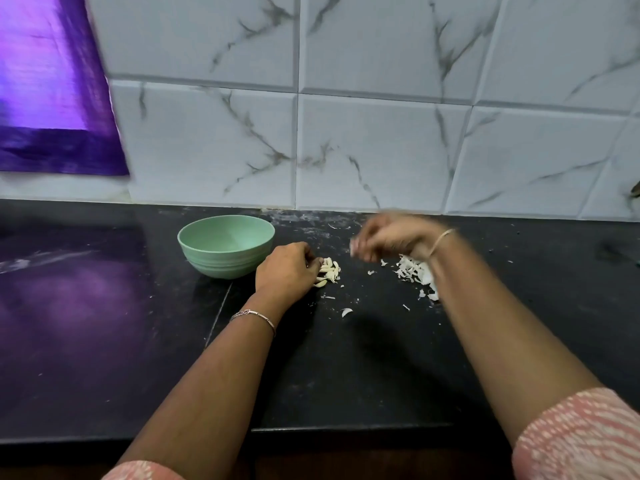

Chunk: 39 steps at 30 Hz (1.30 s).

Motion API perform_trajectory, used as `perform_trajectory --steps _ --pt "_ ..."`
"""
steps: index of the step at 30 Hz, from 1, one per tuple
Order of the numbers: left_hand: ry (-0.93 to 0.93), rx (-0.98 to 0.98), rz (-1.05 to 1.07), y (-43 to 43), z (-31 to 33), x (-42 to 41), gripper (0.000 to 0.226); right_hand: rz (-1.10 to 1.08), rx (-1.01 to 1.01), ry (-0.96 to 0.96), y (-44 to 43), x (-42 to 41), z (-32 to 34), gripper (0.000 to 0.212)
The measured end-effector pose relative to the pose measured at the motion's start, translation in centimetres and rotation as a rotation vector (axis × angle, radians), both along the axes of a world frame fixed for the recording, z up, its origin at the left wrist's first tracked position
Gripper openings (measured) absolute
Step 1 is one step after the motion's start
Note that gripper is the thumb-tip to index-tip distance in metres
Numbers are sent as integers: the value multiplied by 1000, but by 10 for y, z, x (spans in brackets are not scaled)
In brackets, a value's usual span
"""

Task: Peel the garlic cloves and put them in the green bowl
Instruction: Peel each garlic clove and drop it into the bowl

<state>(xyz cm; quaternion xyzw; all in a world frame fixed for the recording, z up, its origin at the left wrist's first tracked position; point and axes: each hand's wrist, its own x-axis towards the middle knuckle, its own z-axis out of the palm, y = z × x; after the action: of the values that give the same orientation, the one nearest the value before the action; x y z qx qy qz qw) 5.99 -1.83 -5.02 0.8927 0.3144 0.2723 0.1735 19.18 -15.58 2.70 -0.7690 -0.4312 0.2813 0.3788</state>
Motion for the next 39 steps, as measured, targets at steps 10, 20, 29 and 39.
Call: perform_trajectory --steps 10,20,29,39 --pt "-6 2 20 0 0 1 19 5 -139 -194 13 -4 -19 28" --pt "-242 -114 -290 -1 -5 10 43 -86 211 172 19 -11 -37 20" --pt "-393 -205 -255 -1 2 14 19 -230 418 294 30 -22 -63 29" --pt "-499 -375 -324 -4 6 15 27 -317 558 585 23 -19 -59 11"
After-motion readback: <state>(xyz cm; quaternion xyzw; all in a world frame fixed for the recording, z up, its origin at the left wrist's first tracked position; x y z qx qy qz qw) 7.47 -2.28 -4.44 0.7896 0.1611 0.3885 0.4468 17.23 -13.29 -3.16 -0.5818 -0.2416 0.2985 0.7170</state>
